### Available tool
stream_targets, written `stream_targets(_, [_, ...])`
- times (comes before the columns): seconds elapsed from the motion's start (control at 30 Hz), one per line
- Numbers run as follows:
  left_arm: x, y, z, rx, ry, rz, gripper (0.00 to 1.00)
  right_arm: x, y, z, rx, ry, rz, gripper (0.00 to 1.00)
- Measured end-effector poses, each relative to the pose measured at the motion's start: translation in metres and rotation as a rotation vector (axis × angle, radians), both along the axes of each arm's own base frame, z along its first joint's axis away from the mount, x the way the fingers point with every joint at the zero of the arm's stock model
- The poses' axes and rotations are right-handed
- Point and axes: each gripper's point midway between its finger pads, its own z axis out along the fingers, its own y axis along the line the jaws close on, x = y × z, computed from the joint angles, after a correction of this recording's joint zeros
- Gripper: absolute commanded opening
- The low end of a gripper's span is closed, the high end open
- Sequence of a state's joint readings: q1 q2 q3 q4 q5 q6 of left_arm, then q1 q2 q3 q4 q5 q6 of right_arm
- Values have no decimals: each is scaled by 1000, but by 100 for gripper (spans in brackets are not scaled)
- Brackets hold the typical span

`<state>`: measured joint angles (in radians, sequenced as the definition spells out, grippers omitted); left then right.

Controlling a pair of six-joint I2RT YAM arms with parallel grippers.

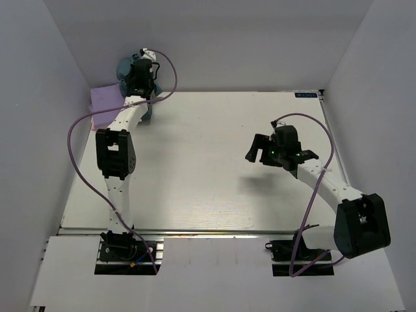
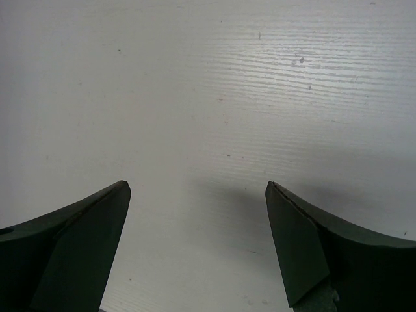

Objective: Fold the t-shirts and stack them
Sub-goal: Put the neatly folded tshirt into the corner of the board with the left arm

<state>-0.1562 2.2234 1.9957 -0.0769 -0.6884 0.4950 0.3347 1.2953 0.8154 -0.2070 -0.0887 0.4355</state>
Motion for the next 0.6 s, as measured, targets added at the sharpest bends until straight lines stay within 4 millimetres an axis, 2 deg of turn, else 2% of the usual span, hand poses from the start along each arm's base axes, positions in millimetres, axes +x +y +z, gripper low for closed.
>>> stream_targets(0.1, [7,18,4,-5,-24,34,0,0,1,-3,-1,10,3,90])
stream_targets(0.33, [10,50,23,-43,-90,81,0,2,5,-4,14,16,18,90])
stream_targets(0.6, [5,84,10,-115,-81,124,0,3,11,-6,37,23,38,90])
